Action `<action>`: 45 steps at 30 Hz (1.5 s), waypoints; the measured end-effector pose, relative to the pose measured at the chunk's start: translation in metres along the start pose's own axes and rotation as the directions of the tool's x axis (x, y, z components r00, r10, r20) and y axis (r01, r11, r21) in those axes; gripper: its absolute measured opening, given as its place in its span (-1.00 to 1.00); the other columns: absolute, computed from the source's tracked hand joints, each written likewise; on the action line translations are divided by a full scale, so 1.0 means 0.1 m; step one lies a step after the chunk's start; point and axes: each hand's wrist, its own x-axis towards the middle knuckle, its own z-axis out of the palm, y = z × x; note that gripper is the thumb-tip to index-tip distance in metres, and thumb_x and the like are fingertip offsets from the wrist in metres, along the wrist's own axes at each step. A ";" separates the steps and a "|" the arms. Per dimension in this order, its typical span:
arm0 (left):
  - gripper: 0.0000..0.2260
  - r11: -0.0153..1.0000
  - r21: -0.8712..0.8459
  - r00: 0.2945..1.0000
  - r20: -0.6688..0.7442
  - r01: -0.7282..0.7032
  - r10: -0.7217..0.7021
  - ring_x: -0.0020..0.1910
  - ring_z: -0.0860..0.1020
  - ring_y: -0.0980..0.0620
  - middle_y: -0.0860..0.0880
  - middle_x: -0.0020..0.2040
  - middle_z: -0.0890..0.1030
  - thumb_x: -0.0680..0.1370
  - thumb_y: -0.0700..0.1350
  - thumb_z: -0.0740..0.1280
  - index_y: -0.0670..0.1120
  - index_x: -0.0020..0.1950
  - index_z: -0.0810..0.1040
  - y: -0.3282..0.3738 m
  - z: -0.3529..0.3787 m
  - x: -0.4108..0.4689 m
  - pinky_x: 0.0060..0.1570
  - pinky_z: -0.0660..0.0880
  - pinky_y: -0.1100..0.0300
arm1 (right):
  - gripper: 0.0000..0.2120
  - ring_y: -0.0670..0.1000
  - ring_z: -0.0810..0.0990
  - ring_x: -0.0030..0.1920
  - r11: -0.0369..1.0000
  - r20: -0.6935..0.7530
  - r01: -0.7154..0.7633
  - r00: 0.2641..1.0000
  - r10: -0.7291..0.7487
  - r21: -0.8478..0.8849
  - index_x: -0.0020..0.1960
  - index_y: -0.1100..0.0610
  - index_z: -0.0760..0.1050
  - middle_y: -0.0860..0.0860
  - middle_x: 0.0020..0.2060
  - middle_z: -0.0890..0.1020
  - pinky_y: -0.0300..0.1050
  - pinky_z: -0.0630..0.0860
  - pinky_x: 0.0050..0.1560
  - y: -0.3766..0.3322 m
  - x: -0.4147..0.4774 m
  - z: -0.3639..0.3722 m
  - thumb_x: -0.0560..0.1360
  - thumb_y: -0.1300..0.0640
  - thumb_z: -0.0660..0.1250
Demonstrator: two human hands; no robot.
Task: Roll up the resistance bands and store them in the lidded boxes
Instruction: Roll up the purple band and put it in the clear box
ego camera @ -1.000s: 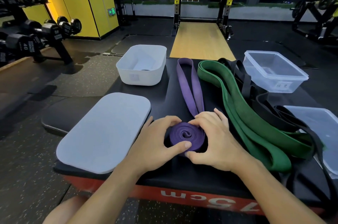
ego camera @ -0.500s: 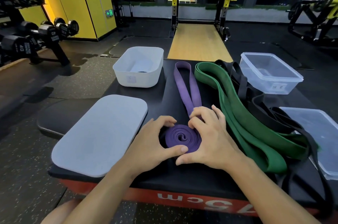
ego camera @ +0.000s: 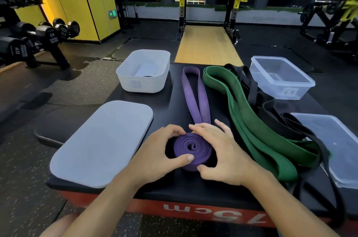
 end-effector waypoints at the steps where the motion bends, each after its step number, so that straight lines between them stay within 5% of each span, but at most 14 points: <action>1: -0.52 1.000 0.011 1.000 -0.002 -0.002 0.002 0.33 0.46 0.38 0.36 0.26 0.55 0.46 0.23 0.54 0.30 0.29 0.42 0.01 0.01 0.00 0.34 0.42 0.28 | -0.12 -0.24 0.22 0.54 1.000 -0.008 0.005 1.000 -0.005 -0.022 0.59 -0.01 0.29 -0.22 0.40 0.42 0.07 -0.12 0.64 0.01 0.00 0.01 0.31 -0.17 0.41; 10: -0.59 0.993 0.059 0.995 -0.015 -0.099 0.100 0.20 0.55 0.22 0.30 0.18 0.57 0.51 0.30 0.44 0.22 0.30 0.50 0.06 0.01 -0.01 0.19 0.53 0.15 | -0.23 -0.16 0.41 0.32 0.991 -0.089 -0.033 0.996 0.022 -0.129 0.35 -0.04 0.51 -0.21 0.09 0.42 0.18 -0.10 0.62 -0.03 0.00 0.00 0.25 -0.42 0.44; 20: -0.39 0.993 0.071 0.995 0.032 -0.093 0.091 0.23 0.53 0.25 0.31 0.21 0.55 0.40 0.40 0.49 0.28 0.40 0.49 0.07 0.02 0.01 0.24 0.51 0.15 | -0.15 -0.11 0.33 0.43 0.983 -0.137 -0.060 0.990 0.036 -0.175 0.09 0.03 0.46 -0.16 0.17 0.37 0.19 -0.01 0.60 -0.07 0.06 0.02 0.15 -0.63 0.40; 24: -0.38 1.000 -0.007 1.000 -0.010 0.007 -0.007 0.24 0.53 0.28 0.34 0.17 0.56 0.30 0.34 0.59 0.31 0.29 0.47 0.04 0.01 0.00 0.23 0.45 0.27 | -0.08 -0.21 0.13 0.59 0.994 -0.066 -0.029 0.998 0.022 -0.107 0.30 0.01 0.45 -0.22 0.44 0.39 0.14 -0.10 0.63 -0.08 0.04 -0.01 0.20 -0.62 0.39; 28: -0.41 0.999 -0.015 0.999 -0.001 0.044 -0.044 0.21 0.53 0.30 0.38 0.15 0.55 0.29 0.30 0.63 0.33 0.21 0.42 0.04 0.00 0.01 0.19 0.44 0.29 | -0.03 -0.26 0.14 0.58 0.999 -0.007 0.031 0.999 -0.032 -0.033 0.64 0.02 0.16 -0.23 0.50 0.38 0.17 -0.18 0.63 -0.09 -0.04 -0.04 0.37 -0.28 0.46; 37: -0.52 1.000 0.001 1.000 -0.001 -0.005 0.005 0.17 0.55 0.25 0.33 0.14 0.56 0.34 0.27 0.60 0.28 0.15 0.48 0.06 -0.01 0.00 0.17 0.52 0.21 | -0.09 -0.24 0.14 0.59 0.996 0.028 0.064 0.998 -0.062 -0.066 0.63 0.03 0.21 -0.17 0.49 0.41 0.17 -0.19 0.63 -0.06 -0.03 -0.03 0.31 -0.10 0.37; 45: -0.55 0.984 0.110 0.990 0.005 -0.141 0.142 0.21 0.53 0.18 0.29 0.17 0.56 0.46 0.35 0.42 0.22 0.28 0.47 0.10 0.01 -0.01 0.18 0.49 0.13 | -0.13 -0.22 0.36 0.44 0.997 -0.045 0.035 0.998 -0.038 -0.076 0.51 -0.03 0.34 -0.26 0.30 0.48 0.18 -0.14 0.63 -0.08 -0.03 -0.02 0.27 -0.26 0.49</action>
